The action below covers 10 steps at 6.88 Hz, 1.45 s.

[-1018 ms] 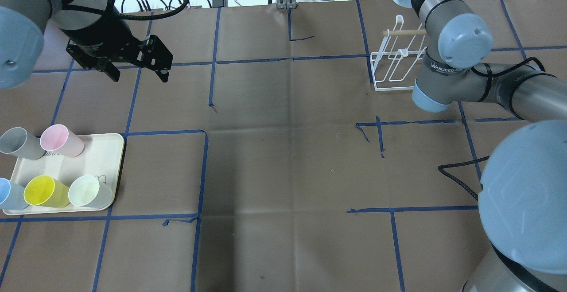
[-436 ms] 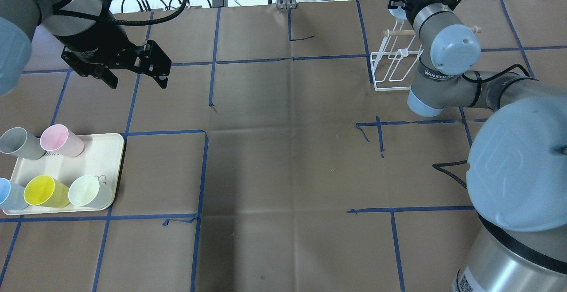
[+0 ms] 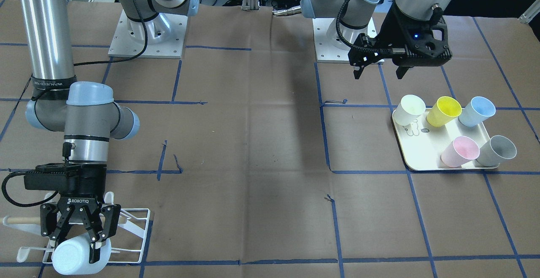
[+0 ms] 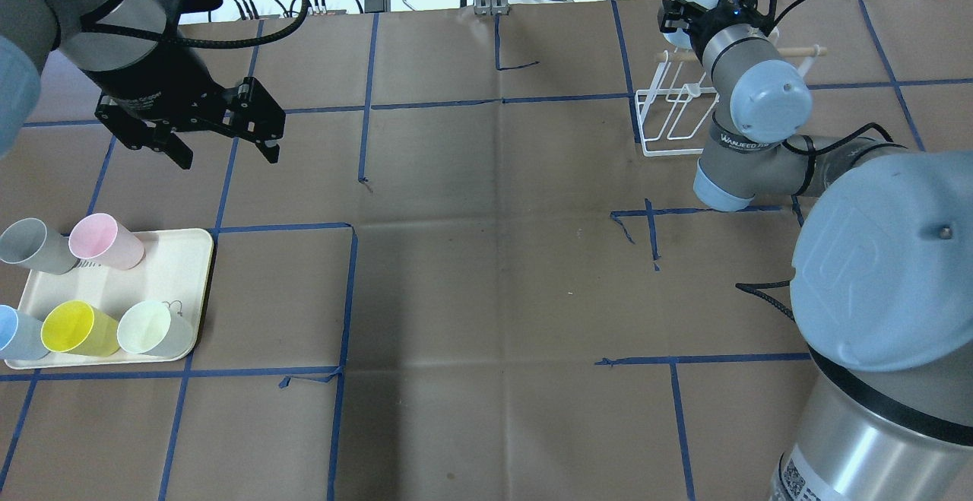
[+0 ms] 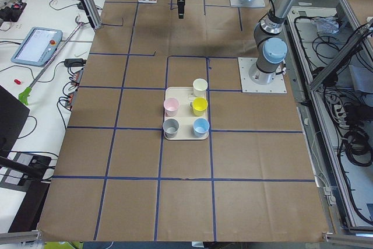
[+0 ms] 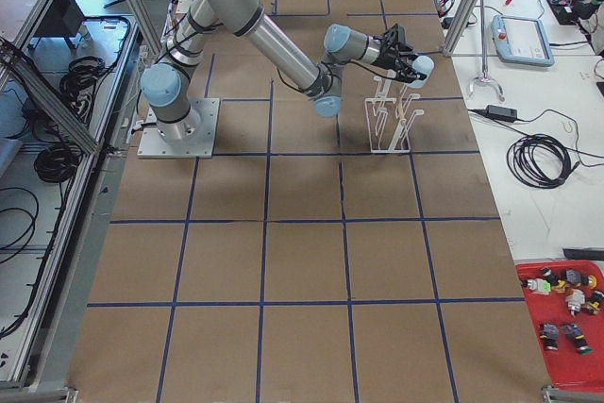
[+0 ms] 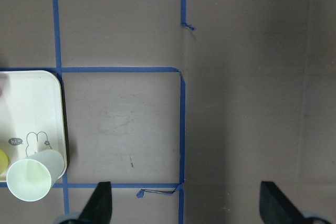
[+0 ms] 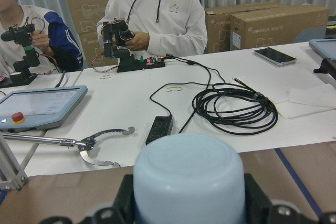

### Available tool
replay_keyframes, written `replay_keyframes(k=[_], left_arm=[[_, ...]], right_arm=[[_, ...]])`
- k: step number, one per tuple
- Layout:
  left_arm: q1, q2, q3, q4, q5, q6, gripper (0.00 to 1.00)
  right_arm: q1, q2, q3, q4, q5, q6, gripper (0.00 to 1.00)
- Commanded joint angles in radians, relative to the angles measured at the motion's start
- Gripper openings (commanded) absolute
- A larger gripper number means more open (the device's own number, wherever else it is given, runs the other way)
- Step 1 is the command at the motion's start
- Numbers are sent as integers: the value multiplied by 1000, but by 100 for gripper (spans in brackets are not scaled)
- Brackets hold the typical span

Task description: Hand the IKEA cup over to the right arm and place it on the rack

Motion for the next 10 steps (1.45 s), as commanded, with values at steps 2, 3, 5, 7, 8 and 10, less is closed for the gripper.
replay_keyframes(k=[2, 3, 5, 7, 8, 10], left_arm=[[264, 55, -147, -17, 3, 181, 98], [352, 101, -213, -14, 4, 256, 98], [488, 170, -323, 12, 94, 387, 95], [532, 184, -400, 99, 95, 468, 96], [527, 180, -416, 107, 95, 468, 97], [521, 143, -455, 177, 84, 470, 97]], right_arm=[[0, -4, 10, 7, 17, 9, 100], [0, -7, 10, 7, 17, 9, 100], [0, -77, 6, 58, 14, 10, 100], [11, -185, 25, 96, 12, 12, 100], [11, -249, 66, 100, 16, 13, 100], [26, -425, 175, 125, 19, 149, 100]])
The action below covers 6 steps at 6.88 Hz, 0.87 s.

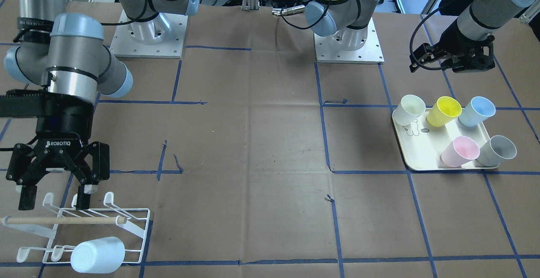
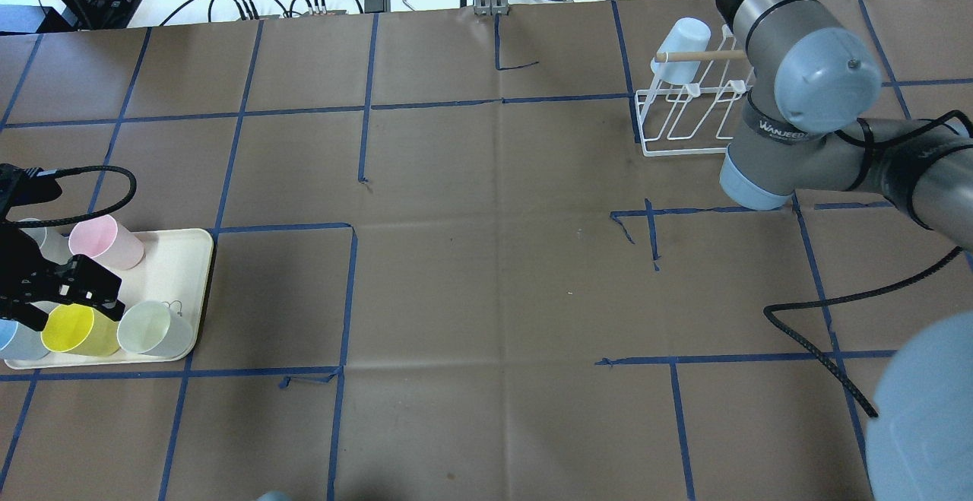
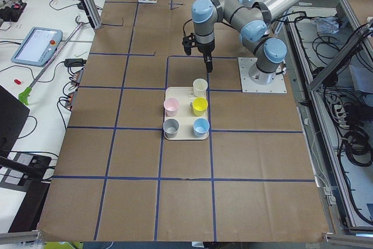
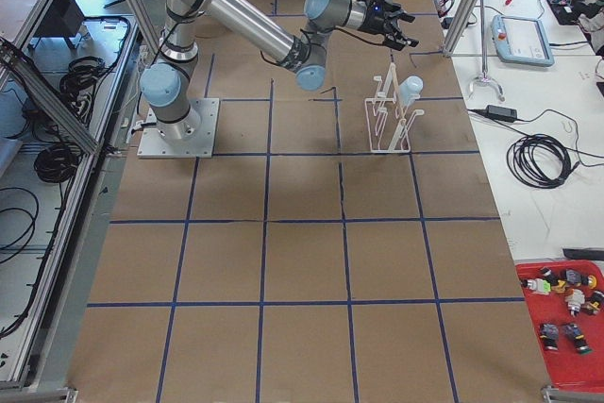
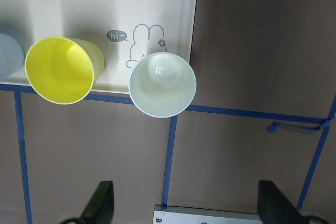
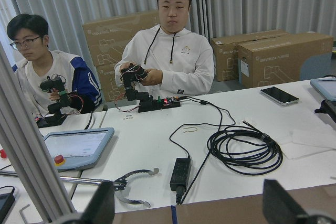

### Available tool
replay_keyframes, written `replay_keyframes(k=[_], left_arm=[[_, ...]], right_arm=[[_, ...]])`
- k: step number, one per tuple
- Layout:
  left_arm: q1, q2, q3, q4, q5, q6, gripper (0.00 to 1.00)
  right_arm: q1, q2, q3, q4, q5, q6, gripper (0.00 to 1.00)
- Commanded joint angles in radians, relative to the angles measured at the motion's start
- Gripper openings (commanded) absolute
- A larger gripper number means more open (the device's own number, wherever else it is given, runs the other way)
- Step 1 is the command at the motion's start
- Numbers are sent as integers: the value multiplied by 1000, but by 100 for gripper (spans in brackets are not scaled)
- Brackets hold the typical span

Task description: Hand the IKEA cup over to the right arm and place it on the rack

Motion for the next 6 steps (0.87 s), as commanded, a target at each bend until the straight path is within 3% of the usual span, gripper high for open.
replay_keyframes(k=[1, 2, 3, 5, 6], left_arm=[[-6, -22, -89, 133, -5, 50, 96], [-10, -22, -157, 245, -8, 61, 97], [-12, -23, -189, 276, -37, 63, 97], [-18, -86, -196, 347, -66, 69, 97], [-24, -123, -197, 387, -66, 71, 97]], right_arm=[[38, -161, 101, 64, 4, 195, 100], [75, -183, 118, 61, 5, 303, 100], [115, -183, 132, 44, 7, 419, 100], [173, -188, 155, 40, 11, 763, 100], [176, -186, 178, 40, 69, 934, 100]])
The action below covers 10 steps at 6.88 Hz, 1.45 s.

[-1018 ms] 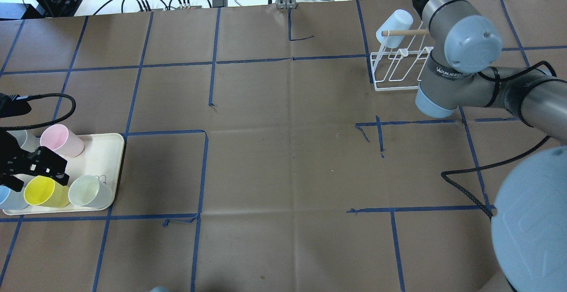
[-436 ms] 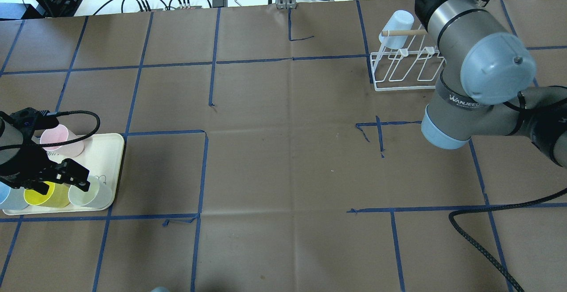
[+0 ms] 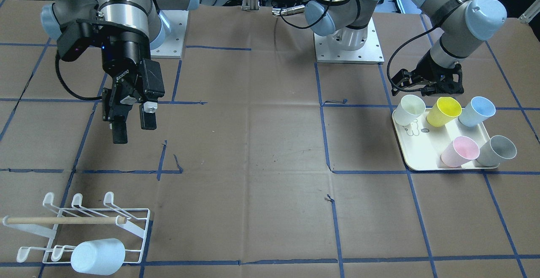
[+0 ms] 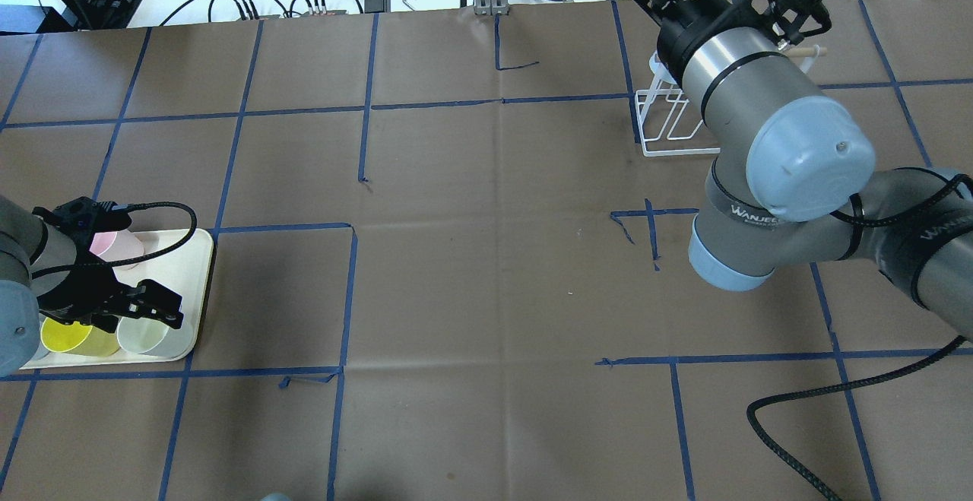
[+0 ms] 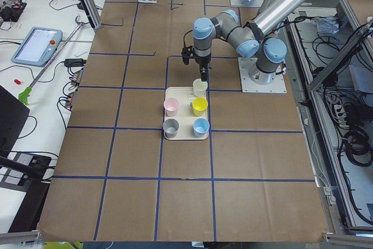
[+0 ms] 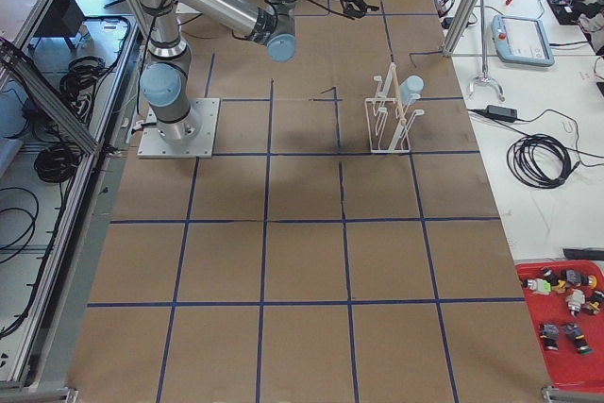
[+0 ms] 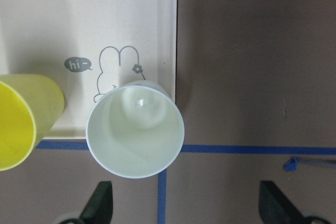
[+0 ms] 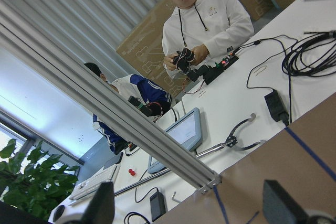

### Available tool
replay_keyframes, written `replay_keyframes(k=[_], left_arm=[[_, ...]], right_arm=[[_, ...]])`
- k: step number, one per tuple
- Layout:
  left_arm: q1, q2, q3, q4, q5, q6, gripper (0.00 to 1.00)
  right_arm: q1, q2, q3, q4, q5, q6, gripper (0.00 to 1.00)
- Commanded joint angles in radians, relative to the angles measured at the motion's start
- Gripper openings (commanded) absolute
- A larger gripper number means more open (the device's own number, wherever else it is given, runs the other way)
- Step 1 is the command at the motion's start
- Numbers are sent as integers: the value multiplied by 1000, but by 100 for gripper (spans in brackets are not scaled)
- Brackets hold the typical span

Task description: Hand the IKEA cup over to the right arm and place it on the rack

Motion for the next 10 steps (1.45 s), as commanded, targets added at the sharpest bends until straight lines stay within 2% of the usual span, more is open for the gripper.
replay_keyframes(k=[1, 2, 4, 5, 6, 7, 8, 9, 10], left_arm=[[-18, -56, -4, 64, -3, 4, 97], [-21, -77, -5, 87, -1, 3, 97], [-22, -119, -8, 103, 21, 7, 98], [-22, -119, -8, 103, 40, 3, 97], [-22, -119, -8, 103, 39, 1, 92], [-22, -119, -8, 101, 40, 4, 70], [-22, -119, -7, 99, 43, 3, 35], [-22, -119, -7, 99, 43, -1, 16], [-22, -119, -7, 99, 43, -1, 3]], right_arm=[[14, 10, 51, -31, 67, 335, 100], [14, 10, 62, -88, 66, 412, 100], [14, 5, 74, -105, 67, 620, 100], [14, 13, 76, -98, 57, 624, 100], [14, 11, 76, -98, 56, 624, 100], [14, 10, 74, -99, 56, 624, 100], [14, 14, 76, -99, 56, 624, 100], [14, 21, 76, -99, 56, 624, 100], [14, 27, 77, -99, 56, 624, 100]])
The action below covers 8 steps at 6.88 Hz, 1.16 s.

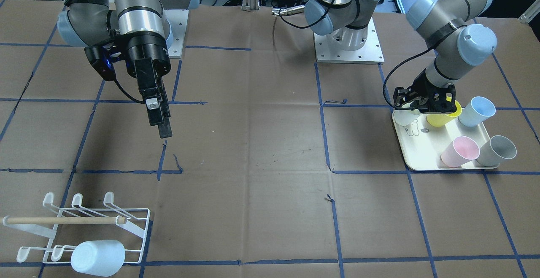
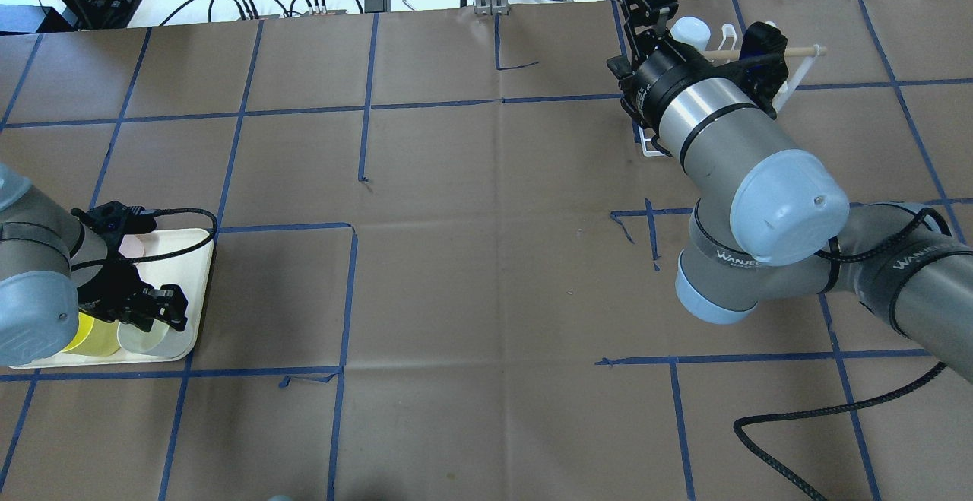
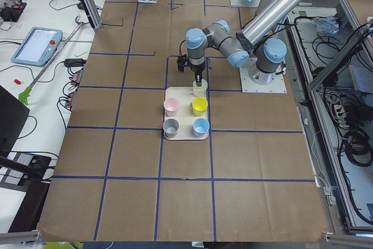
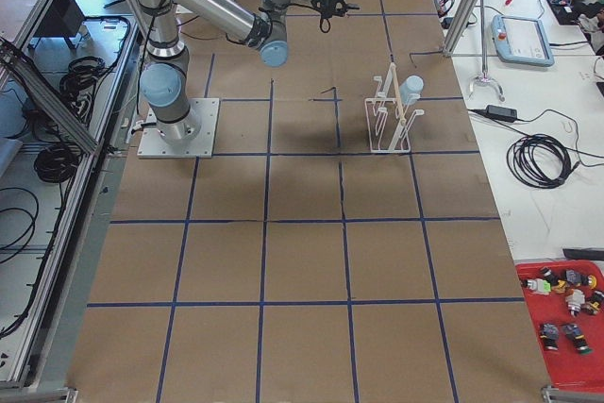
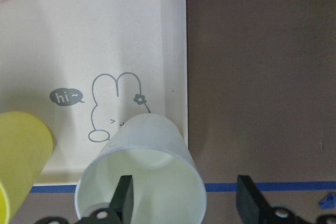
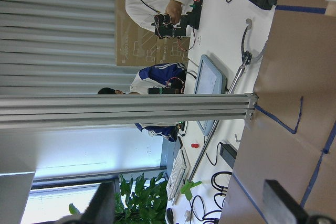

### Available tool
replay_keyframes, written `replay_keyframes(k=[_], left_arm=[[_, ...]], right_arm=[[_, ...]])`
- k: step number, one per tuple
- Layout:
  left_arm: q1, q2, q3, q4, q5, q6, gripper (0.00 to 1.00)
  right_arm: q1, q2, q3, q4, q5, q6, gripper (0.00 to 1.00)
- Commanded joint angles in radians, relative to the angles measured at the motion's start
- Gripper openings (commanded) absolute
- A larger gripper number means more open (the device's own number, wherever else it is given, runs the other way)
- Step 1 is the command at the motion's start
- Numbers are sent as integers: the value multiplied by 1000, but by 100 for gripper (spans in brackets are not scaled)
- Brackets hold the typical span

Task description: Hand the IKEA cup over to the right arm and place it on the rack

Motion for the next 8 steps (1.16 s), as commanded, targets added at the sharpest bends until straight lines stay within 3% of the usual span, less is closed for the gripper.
replay_keyframes(k=[1, 3, 4, 7, 8], left_arm=[[2, 1, 0, -2, -1, -1, 0], [2, 8, 22, 6, -4, 2, 0], [-8, 18, 82, -27, -4, -1, 0], [-29, -6, 517, -557, -6, -13, 0], [-43, -27, 639, -679, -6, -27, 0]], right_arm=[[0, 8, -5, 1, 0, 0, 100], [0, 5, 3, 0, 0, 0, 100], [0, 7, 4, 0, 0, 0, 100], [0, 7, 4, 1, 0, 0, 100], [2, -4, 4, 8, 0, 0, 100]])
